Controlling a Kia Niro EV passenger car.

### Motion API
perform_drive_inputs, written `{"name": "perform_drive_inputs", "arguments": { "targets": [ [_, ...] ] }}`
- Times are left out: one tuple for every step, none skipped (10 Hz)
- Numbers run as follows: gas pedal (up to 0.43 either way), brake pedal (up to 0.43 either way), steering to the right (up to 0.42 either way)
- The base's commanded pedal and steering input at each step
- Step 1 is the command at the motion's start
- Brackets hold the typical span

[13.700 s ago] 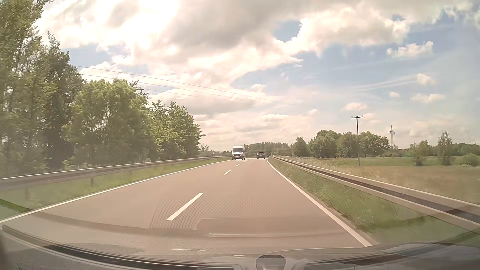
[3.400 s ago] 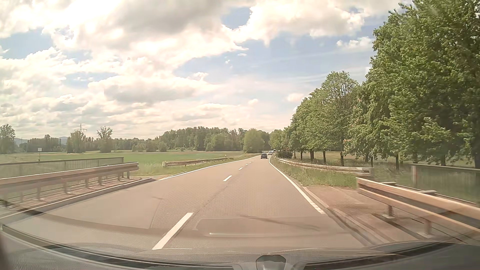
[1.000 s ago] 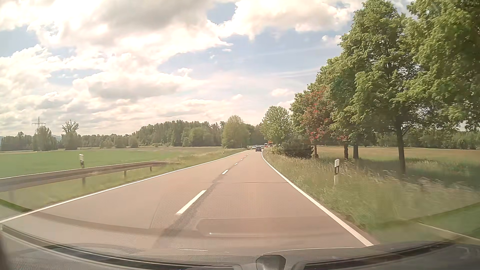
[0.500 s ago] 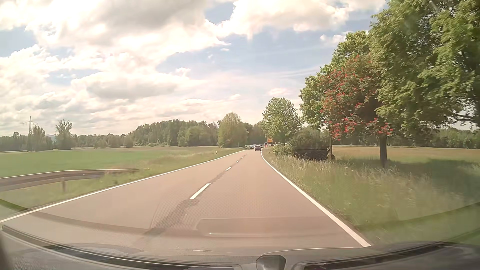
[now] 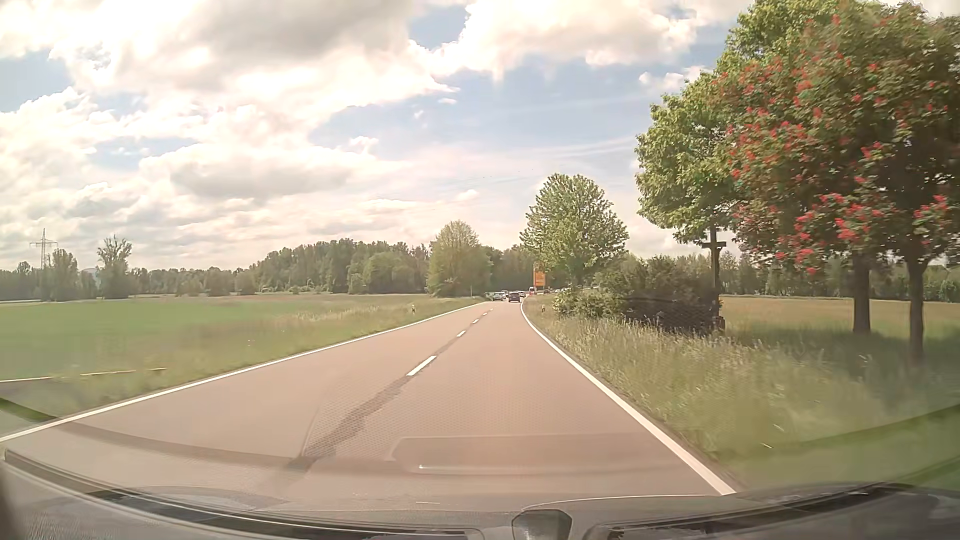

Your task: Follow the waypoints while adhering to traffic rules and regulations

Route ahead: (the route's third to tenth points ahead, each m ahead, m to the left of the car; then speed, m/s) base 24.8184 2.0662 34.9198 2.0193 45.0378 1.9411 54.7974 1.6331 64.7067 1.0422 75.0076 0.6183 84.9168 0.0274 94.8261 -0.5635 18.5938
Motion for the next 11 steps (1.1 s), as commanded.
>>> {"name": "perform_drive_inputs", "arguments": {
  "targets": [
    [0.067, 0.0, 0.002],
    [0.067, 0.0, 0.002],
    [0.067, 0.0, 0.002],
    [0.067, 0.0, 0.002],
    [0.067, 0.0, 0.002],
    [0.067, 0.0, 0.002],
    [0.067, 0.0, 0.002],
    [0.067, 0.0, 0.002],
    [0.059, 0.0, 0.002],
    [0.059, 0.0, 0.002],
    [0.059, 0.0, 0.002]
  ]
}}
